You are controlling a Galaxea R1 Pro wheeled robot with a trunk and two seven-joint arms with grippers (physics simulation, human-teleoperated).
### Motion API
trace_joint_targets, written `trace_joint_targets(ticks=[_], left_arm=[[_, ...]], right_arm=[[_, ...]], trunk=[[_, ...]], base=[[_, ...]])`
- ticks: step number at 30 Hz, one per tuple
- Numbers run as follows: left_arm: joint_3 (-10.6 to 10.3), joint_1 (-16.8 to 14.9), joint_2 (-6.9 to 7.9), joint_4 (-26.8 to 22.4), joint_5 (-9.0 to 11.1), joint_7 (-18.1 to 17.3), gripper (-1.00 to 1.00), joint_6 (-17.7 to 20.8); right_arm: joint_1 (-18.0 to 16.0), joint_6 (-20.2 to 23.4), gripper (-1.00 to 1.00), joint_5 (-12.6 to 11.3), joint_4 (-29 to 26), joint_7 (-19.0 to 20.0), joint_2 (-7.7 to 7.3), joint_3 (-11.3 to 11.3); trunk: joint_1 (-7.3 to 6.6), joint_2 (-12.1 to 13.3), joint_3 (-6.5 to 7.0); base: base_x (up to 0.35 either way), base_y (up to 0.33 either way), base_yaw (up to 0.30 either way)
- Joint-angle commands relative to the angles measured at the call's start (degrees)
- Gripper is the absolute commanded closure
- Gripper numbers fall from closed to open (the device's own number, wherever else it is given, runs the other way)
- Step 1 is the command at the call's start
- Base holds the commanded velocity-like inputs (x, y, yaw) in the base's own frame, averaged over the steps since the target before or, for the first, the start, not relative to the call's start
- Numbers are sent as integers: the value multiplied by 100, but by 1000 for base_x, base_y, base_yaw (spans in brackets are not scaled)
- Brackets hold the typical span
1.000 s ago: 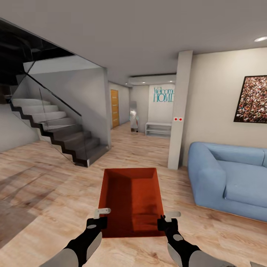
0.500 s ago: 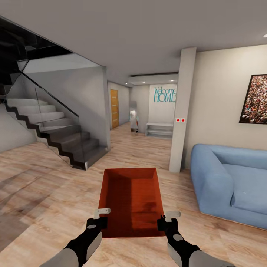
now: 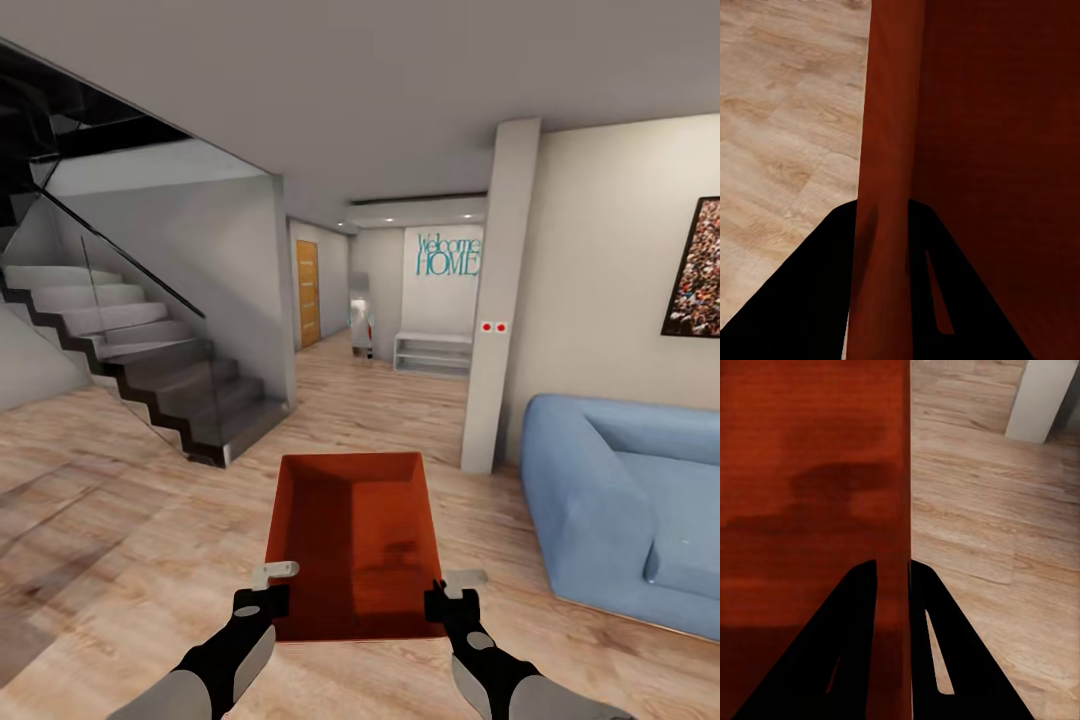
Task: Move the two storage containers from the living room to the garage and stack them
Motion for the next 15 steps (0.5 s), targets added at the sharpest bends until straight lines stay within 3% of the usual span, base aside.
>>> trace_joint_targets(ticks=[1, 15], left_arm=[[207, -12, 62, -24, -30, 69, 100, 26], [207, -13, 62, -23, -31, 69, 100, 26]], right_arm=[[-1, -28, 100, -75, 5, 0, -37, 45], [-1, -28, 100, -75, 5, 0, -37, 45]], trunk=[[4, -6, -9], [4, -6, -9]], base=[[322, 0, 0], [322, 0, 0]])
